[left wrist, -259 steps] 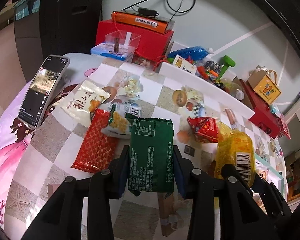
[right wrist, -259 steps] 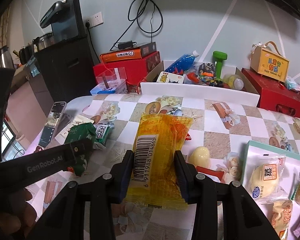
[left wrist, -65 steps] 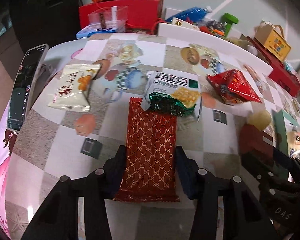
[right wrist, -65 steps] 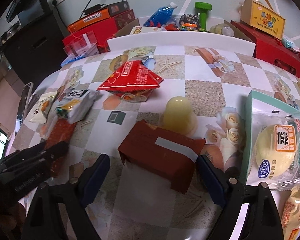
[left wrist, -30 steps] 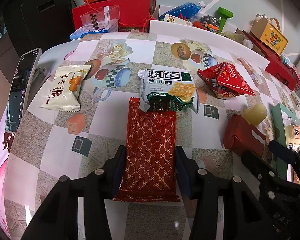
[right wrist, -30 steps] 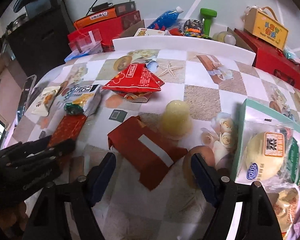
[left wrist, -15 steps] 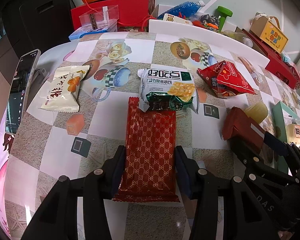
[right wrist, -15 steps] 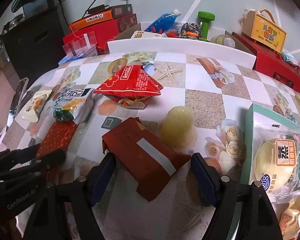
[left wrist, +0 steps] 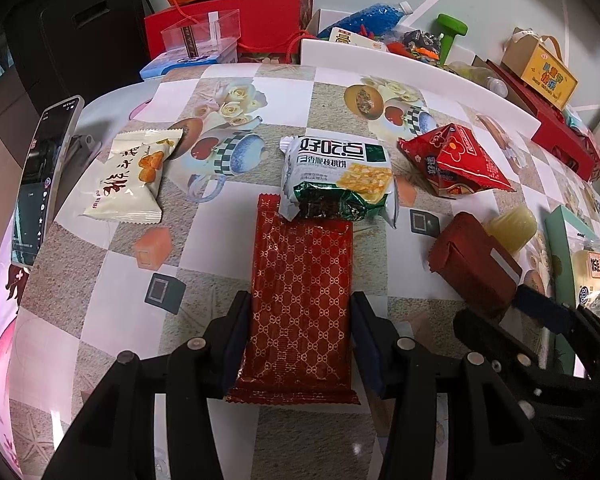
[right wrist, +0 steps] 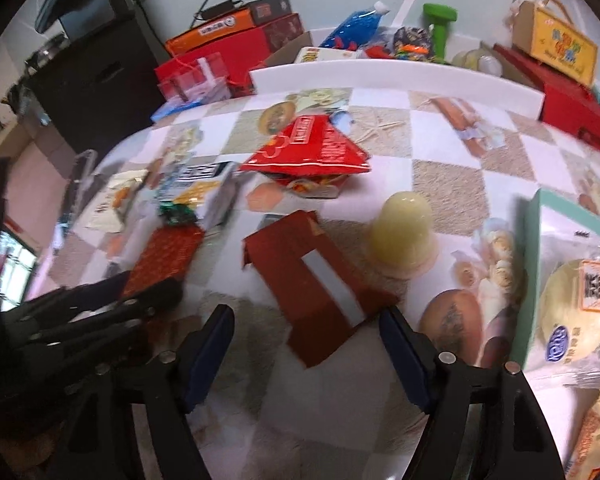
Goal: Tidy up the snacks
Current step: 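Close the right tool on the red-brown box, then carry the red box and red packet into the white tray and open both tools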
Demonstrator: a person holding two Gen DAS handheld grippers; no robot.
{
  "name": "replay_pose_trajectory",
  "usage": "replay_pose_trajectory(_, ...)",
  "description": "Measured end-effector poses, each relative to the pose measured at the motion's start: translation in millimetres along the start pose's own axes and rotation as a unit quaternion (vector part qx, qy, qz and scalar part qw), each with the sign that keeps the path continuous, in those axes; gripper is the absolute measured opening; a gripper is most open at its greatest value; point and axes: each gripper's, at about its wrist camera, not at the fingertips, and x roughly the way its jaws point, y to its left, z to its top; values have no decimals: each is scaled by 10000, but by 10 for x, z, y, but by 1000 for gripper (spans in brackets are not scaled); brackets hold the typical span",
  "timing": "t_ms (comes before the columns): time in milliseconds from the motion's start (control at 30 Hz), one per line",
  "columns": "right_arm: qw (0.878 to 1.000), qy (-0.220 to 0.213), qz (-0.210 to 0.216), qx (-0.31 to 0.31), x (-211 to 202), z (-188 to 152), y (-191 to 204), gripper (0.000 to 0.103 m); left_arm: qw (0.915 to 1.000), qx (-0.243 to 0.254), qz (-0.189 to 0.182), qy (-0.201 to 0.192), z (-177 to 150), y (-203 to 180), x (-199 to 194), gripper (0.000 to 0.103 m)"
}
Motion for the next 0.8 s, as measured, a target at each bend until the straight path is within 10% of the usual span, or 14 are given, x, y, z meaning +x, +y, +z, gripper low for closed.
replay_pose_trajectory(467, 9914, -105, -924, -915, 108, 224, 158, 77, 9999, -94, -34, -22, 11, 18, 0, 50)
replay_pose_trajectory(800, 9961, 14, -660, -585, 187, 182, 131, 44, 9999, -128, -44, -35, 13, 20, 0, 51)
